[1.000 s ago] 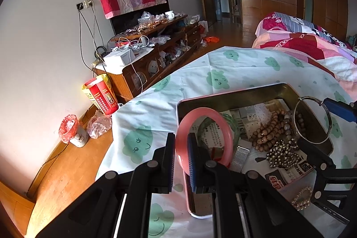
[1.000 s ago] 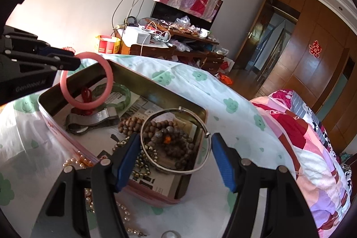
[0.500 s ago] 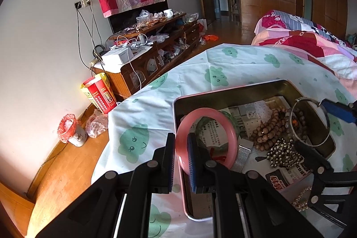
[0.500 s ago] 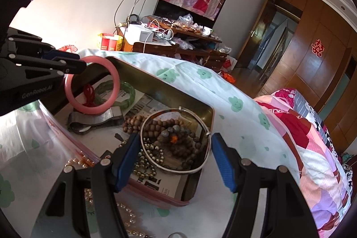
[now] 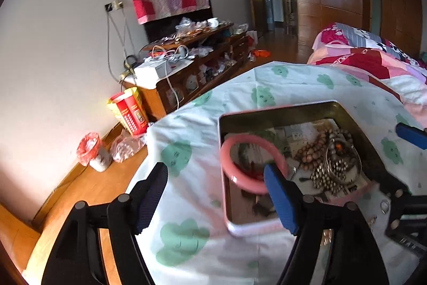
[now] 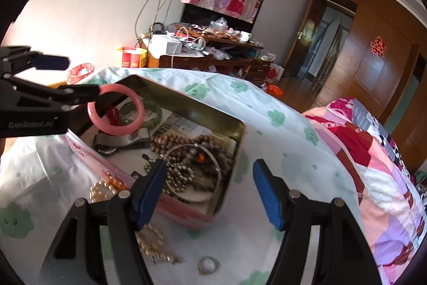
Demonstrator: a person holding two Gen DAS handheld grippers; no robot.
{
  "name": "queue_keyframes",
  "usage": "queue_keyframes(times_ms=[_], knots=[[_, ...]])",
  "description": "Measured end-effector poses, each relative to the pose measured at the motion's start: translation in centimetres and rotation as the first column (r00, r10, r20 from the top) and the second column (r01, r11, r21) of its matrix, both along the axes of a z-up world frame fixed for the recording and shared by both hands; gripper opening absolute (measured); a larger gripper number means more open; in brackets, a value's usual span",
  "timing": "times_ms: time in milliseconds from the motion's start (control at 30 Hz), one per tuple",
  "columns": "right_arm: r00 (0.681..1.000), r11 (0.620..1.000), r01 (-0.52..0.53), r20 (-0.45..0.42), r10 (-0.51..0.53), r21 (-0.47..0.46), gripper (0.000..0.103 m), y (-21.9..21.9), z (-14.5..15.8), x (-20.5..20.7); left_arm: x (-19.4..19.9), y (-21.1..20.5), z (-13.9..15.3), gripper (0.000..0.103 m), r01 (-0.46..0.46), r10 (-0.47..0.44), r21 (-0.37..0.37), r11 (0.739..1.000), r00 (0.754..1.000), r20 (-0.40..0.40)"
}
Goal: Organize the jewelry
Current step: 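Open the left tool to drop the pink bangle while the right tool releases the silver bangle, then withdraw both tools and move the right tool toward the silver ring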
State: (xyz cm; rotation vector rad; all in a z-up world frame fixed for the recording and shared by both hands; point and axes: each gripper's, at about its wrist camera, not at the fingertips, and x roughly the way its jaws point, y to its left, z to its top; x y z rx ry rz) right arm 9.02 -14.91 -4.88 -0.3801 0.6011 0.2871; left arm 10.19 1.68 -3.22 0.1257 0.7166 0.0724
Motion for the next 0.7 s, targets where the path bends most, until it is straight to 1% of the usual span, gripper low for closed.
queue_keyframes(times_ms=[133, 267, 400, 500, 567, 700], knots=[[0.999, 0.999, 0.040, 0.000, -0.040, 0.018, 0.071, -1.7, 0.2, -1.5, -2.2, 0.4, -0.3, 0.075, -0.048, 0.048, -0.028, 0.998, 0.999, -0.015], [0.997, 0.996, 0.078, -0.019, -0.078, 0.032, 0.072, -3.6, -0.3, -2.7, -4.1, 0.3, -0.8, 0.075, -0.075, 0.074, -0.045, 0.996, 0.997, -0.024], [0.993, 0.993, 0.110, -0.049, -0.108, 0.035, 0.072, -4.8, -1.2, -3.3, -5.2, -0.3, -1.1, 0.075, -0.076, 0.074, -0.055, 0.996, 0.997, -0.035], [0.990, 0.991, 0.126, -0.062, -0.123, 0.036, 0.072, -5.3, -1.9, -3.6, -5.6, -1.1, -1.4, 0.075, -0.060, 0.057, -0.059, 0.996, 0.997, -0.048], [0.989, 0.991, 0.132, -0.065, -0.129, 0.037, 0.072, -5.5, -2.1, -3.8, -5.7, -1.7, -1.7, 0.075, -0.057, 0.054, -0.052, 0.997, 0.997, -0.051], [0.988, 0.990, 0.139, -0.071, -0.136, 0.036, 0.072, -5.8, -2.3, -3.8, -5.9, -2.6, -2.1, 0.075, -0.051, 0.047, -0.067, 0.996, 0.997, -0.069]])
